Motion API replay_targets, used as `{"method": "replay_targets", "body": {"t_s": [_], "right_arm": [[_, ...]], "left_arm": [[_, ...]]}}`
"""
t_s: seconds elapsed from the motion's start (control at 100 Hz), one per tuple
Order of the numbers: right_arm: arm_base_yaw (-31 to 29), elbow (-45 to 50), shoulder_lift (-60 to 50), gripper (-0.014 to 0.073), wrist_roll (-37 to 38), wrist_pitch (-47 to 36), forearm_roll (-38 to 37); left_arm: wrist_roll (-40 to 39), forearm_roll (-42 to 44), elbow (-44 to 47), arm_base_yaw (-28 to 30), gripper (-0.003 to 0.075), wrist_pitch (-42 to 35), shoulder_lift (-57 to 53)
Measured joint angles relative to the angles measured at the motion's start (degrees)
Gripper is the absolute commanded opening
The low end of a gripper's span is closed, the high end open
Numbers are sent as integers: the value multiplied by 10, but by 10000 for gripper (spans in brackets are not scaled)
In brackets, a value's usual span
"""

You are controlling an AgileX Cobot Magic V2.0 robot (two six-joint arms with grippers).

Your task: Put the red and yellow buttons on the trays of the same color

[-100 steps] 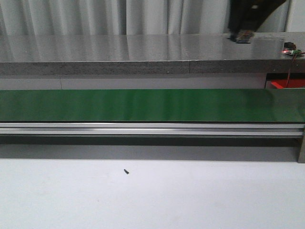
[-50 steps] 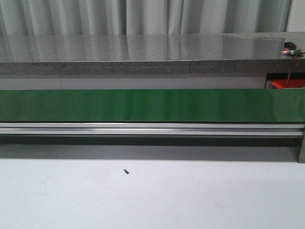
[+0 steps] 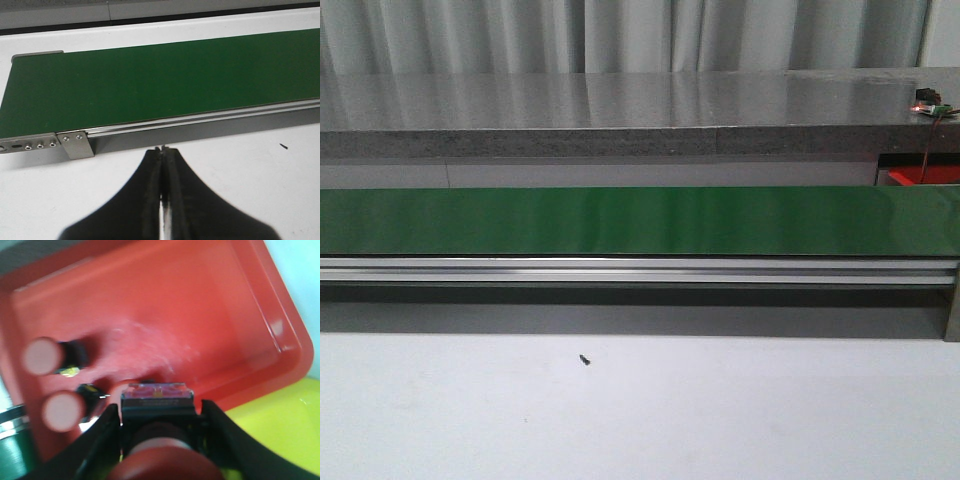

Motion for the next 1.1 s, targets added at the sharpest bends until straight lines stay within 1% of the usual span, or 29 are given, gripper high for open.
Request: {"method": "replay_targets", "body": {"t_s": [0.16, 0.48, 0.73, 0.78, 0.85, 0.95, 1.0, 1.04, 1.1], "right_arm": [[-14, 0, 54, 192, 10, -28, -1], [-14, 0, 131, 192, 11, -102, -1], [-14, 0, 171, 192, 11, -120, -1], [-14, 0, 177, 203, 11, -126, -1], [-14, 0, 180, 270, 12, -130, 1], [-14, 0, 180, 456, 12, -130, 1], [-14, -1, 181, 526, 12, -128, 1], [-14, -2, 183, 557, 12, -124, 1], [-14, -7, 185, 559, 12, -117, 1]], "left_arm": [[0, 0, 0, 0, -20, 0, 0], [0, 0, 0, 0, -20, 0, 0], [0, 0, 0, 0, -20, 0, 0], [0, 0, 0, 0, -20, 0, 0], [0, 0, 0, 0, -20, 0, 0], [0, 0, 0, 0, -20, 0, 0], [0, 0, 0, 0, -20, 0, 0], [0, 0, 0, 0, -20, 0, 0], [0, 0, 0, 0, -20, 0, 0]]}}
